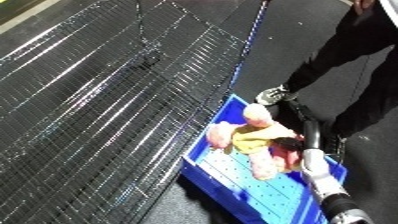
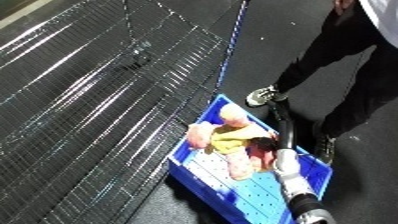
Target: Pick up the object and place it into the box
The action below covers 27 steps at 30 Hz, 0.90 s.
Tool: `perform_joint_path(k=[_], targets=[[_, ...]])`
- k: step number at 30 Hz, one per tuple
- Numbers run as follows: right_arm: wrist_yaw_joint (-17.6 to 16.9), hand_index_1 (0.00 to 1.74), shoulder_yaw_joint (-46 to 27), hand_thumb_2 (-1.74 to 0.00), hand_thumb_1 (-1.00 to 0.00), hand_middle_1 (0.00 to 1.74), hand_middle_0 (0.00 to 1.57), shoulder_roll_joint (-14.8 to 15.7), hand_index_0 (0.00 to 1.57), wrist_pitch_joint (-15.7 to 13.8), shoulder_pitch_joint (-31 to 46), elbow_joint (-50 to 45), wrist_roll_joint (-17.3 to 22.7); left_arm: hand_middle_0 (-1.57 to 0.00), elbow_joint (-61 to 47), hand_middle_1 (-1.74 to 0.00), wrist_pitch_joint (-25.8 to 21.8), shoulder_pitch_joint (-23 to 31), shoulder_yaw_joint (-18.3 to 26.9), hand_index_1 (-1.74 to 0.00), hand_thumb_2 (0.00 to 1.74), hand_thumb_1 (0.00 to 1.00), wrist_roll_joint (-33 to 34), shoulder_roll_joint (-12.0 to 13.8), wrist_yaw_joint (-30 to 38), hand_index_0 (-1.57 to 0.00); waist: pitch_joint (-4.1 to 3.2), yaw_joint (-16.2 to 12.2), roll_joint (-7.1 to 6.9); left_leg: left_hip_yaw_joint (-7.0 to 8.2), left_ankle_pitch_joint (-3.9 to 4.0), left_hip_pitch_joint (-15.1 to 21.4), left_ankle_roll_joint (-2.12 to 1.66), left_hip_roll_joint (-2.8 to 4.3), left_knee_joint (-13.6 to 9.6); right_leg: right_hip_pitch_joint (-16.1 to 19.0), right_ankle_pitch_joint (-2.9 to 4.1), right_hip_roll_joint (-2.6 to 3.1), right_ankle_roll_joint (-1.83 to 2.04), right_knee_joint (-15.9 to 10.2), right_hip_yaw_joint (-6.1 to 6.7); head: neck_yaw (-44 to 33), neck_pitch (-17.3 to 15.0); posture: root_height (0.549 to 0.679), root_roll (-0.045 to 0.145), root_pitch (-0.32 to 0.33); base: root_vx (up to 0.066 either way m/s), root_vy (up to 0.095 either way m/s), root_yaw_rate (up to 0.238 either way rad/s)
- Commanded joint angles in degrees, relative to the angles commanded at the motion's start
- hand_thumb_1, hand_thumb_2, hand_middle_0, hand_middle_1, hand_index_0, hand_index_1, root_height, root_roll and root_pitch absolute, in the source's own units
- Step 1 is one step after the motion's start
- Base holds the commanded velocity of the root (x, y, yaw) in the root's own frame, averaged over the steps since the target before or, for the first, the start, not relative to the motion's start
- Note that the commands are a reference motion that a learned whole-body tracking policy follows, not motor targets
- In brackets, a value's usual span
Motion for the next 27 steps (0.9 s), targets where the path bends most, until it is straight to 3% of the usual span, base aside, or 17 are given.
perform_joint_path(k=[7, 12, 20, 27], targets=[[0.9, 0.00, 1.7, 0.00, 0.00, 0.00, 0.00, 0.6, 0.00, -0.1, -0.3, -3.0, -0.8, -1.57, -1.0, -1.74, 0.0, 0.8, 0.8, -1.74, 1.74, 1.00, 0.2, -0.2, -0.4, -1.57, -0.20, 0.8, -0.32, 0.05, 0.49, 0.4, 0.01, -0.11, -0.9, 0.3, 0.11, 0.04, 0.06, -0.7, -0.17, -2.8, -0.8, 0.647, 0.072, -0.192, 0.009, 0.004, -0.007], [1.8, 0.00, 3.9, 0.00, 0.00, 0.00, 0.00, 0.3, 0.00, 0.8, -0.4, -8.5, -3.6, -1.57, -1.2, -1.74, 0.3, 1.7, 2.0, -1.74, 1.74, 1.00, 0.2, -0.8, -0.3, -1.57, -0.15, 1.5, -0.58, -0.01, 0.65, 0.7, 0.17, -0.26, -1.5, 0.5, 0.01, 0.08, 0.15, -0.8, -0.29, -5.0, -0.8, 0.647, 0.069, -0.189, 0.010, 0.005, 0.010], [2.3, 0.00, 6.0, 0.00, 0.00, 0.00, 0.00, 0.2, 0.00, 1.7, -1.2, -14.7, -5.8, -1.57, -0.2, -1.74, 0.7, 3.4, 3.3, -1.74, 1.74, 1.00, 0.8, -1.9, 0.6, -1.57, 0.10, 3.0, -0.90, 0.06, 0.82, 1.1, 0.37, -0.36, -2.0, 0.7, -0.06, 0.12, 0.39, -0.6, -0.50, -0.6, 0.4, 0.647, 0.063, -0.185, 0.006, -0.003, 0.050], [-0.1, 0.00, 3.3, 0.00, 0.00, 0.00, 0.00, -1.6, 0.00, 1.6, -3.2, -10.4, -3.6, -1.57, -1.2, -1.74, 0.7, 3.7, 2.8, -1.74, 1.74, 1.00, 0.4, -1.3, 0.8, -1.57, 0.20, 3.4, -0.53, 0.22, 0.88, 0.9, 0.36, -0.71, -2.1, 0.3, -0.03, -0.26, 0.43, -0.4, -0.37, 2.4, 0.4, 0.647, 0.069, -0.182, 0.002, -0.010, 0.031]])
